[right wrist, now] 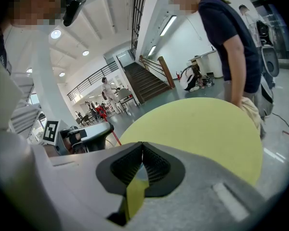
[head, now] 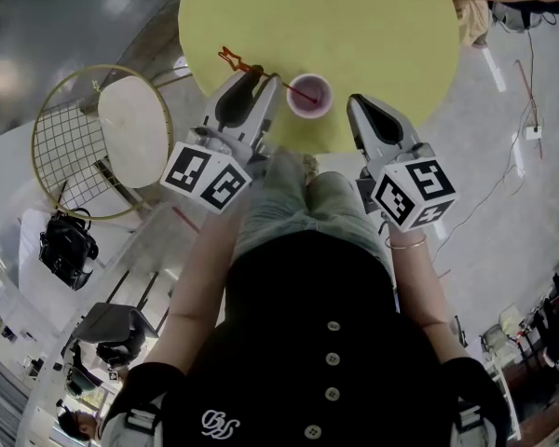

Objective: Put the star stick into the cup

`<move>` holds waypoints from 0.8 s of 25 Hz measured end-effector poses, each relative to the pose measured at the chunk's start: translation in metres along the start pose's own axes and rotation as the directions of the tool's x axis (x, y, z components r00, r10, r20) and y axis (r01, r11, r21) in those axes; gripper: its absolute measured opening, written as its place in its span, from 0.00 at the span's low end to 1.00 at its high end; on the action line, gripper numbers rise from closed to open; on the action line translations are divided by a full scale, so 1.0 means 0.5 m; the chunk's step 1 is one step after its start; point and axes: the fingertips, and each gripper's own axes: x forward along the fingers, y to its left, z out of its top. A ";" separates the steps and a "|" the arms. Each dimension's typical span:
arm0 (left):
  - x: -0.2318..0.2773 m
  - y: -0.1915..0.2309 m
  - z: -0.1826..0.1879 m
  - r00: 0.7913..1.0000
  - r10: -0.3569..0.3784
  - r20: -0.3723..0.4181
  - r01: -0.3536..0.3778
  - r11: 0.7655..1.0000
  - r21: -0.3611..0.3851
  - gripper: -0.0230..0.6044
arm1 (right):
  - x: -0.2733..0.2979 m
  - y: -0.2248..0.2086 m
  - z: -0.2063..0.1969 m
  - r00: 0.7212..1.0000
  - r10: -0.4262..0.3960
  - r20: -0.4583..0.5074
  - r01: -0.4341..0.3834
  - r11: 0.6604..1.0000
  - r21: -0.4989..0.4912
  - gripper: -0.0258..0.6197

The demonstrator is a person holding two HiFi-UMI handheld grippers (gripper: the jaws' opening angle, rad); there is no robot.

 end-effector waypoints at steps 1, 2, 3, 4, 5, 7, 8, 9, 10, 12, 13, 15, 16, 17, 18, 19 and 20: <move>0.000 0.002 -0.001 1.000 0.000 -0.002 0.000 1.000 -0.002 0.22 | 0.001 0.001 -0.001 1.000 0.000 0.001 0.000 1.000 -0.001 0.04; -0.001 0.003 0.000 1.000 0.002 -0.002 -0.002 1.000 -0.002 0.22 | 0.001 0.003 -0.001 1.000 0.000 0.002 0.000 1.000 -0.003 0.04; -0.002 0.003 0.001 1.000 0.005 -0.002 -0.005 1.000 -0.001 0.23 | 0.001 0.005 0.000 1.000 0.001 0.004 -0.001 1.000 -0.004 0.04; -0.004 0.003 0.002 1.000 0.009 -0.003 -0.009 1.000 0.001 0.24 | 0.000 0.007 0.002 1.000 0.002 0.007 -0.002 1.000 -0.006 0.04; -0.005 0.003 0.003 1.000 0.015 -0.004 -0.015 1.000 0.002 0.25 | -0.001 0.009 0.004 1.000 0.002 0.010 -0.002 1.000 -0.008 0.04; -0.011 0.002 0.005 1.000 0.023 -0.001 -0.023 1.000 0.002 0.26 | -0.005 0.014 0.006 1.000 0.003 0.015 -0.003 1.000 -0.012 0.04; -0.015 0.000 0.007 1.000 0.024 0.001 -0.024 1.000 0.002 0.26 | -0.006 0.018 0.007 1.000 0.004 0.017 -0.004 1.000 -0.015 0.04; -0.020 -0.002 0.009 1.000 0.024 0.004 -0.024 1.000 0.003 0.26 | -0.009 0.022 0.008 1.000 0.006 0.019 -0.006 1.000 -0.019 0.04; -0.025 -0.004 0.011 1.000 0.022 0.007 -0.022 1.000 0.004 0.26 | -0.011 0.028 0.010 1.000 0.009 0.022 -0.008 1.000 -0.024 0.04; -0.033 -0.010 0.016 1.000 0.018 0.019 -0.018 1.000 0.004 0.26 | -0.017 0.035 0.014 0.999 0.014 0.030 -0.013 0.999 -0.039 0.04; -0.037 -0.015 0.019 1.000 0.014 0.027 -0.014 1.000 0.005 0.26 | -0.020 0.037 0.017 0.999 0.016 0.033 -0.015 0.999 -0.047 0.04; -0.046 -0.024 0.023 0.999 0.011 0.037 -0.012 1.000 0.015 0.26 | -0.026 0.040 0.021 0.999 0.020 0.040 -0.018 0.998 -0.056 0.04; -0.051 -0.028 0.024 0.999 0.012 0.038 -0.013 1.000 0.022 0.26 | -0.028 0.043 0.021 0.999 0.022 0.044 -0.019 0.998 -0.057 0.04; -0.057 -0.031 0.025 0.999 0.014 0.039 -0.015 0.999 0.029 0.26 | -0.031 0.048 0.021 0.999 0.025 0.048 -0.022 0.998 -0.058 0.04; -0.063 -0.034 0.025 0.999 0.015 0.041 -0.017 0.999 0.033 0.26 | -0.033 0.054 0.020 0.998 0.029 0.053 -0.026 0.998 -0.059 0.04; -0.069 -0.038 0.026 0.999 0.016 0.044 -0.018 0.999 0.035 0.26 | -0.035 0.061 0.020 0.998 0.035 0.057 -0.031 0.997 -0.064 0.04; -0.075 -0.042 0.027 0.999 0.015 0.048 -0.017 0.999 0.037 0.26 | -0.037 0.069 0.020 0.997 0.042 0.060 -0.037 0.997 -0.071 0.04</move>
